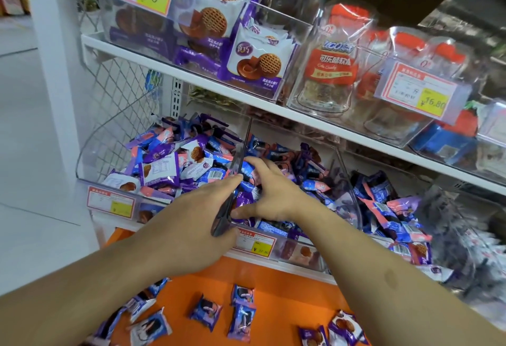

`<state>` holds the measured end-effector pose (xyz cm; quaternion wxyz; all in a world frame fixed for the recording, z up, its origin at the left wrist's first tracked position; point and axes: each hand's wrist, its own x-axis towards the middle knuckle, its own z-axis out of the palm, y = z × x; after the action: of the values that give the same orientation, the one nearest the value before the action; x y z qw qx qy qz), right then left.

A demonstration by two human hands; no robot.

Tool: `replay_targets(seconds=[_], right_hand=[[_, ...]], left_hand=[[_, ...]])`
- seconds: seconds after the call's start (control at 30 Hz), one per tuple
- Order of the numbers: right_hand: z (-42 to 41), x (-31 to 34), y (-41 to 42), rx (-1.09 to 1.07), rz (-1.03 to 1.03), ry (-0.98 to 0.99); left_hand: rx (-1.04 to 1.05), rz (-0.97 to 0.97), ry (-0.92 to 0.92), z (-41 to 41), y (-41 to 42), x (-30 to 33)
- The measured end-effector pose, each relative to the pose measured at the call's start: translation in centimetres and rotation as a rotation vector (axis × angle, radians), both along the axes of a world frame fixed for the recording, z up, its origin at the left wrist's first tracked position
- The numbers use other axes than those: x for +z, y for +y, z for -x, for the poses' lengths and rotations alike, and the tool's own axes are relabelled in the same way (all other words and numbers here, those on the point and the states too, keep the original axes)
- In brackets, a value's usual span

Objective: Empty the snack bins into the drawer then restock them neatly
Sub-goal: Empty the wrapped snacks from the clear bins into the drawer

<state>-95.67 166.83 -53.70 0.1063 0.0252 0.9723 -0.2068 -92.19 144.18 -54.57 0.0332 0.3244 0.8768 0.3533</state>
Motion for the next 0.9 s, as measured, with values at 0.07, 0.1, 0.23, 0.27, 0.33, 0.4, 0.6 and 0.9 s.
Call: replay_targets(seconds=[0.07, 0.1, 0.23, 0.27, 0.33, 0.4, 0.6, 0.9], right_hand=[[0.4, -0.1, -0.1, -0.010, -0.043, 0.030], [0.5, -0.1, 0.1, -0.027, -0.049, 0.058], [0.2, -0.2, 0.9, -0.087, -0.017, 0.159], [0.2, -0.3, 1.0, -0.097, -0.003, 0.179], [0.2, -0.6, 1.2, -0.120, 0.041, 0.220], [0.3, -1.0, 1.6, -0.146, 0.121, 0.276], [-1.2, -0.3, 2.8, -0.216, 0.344, 0.428], [-7.4, 4.8, 2.3, -0.302, 0.567, 0.483]], left_hand=[[-0.002, -0.002, 0.001, 0.1, -0.1, -0.1], [-0.002, -0.001, 0.001, 0.1, -0.1, -0.1], [-0.002, 0.018, 0.032, 0.1, -0.1, 0.4], [-0.002, 0.023, 0.029, 0.0, -0.1, 0.6], [-0.002, 0.031, 0.018, -0.1, -0.1, 0.9], [-0.004, 0.034, 0.007, -0.1, 0.0, 1.0], [-0.004, 0.045, -0.009, -0.3, 0.1, 1.1], [0.038, 0.032, -0.048, -0.5, 0.3, 1.1]])
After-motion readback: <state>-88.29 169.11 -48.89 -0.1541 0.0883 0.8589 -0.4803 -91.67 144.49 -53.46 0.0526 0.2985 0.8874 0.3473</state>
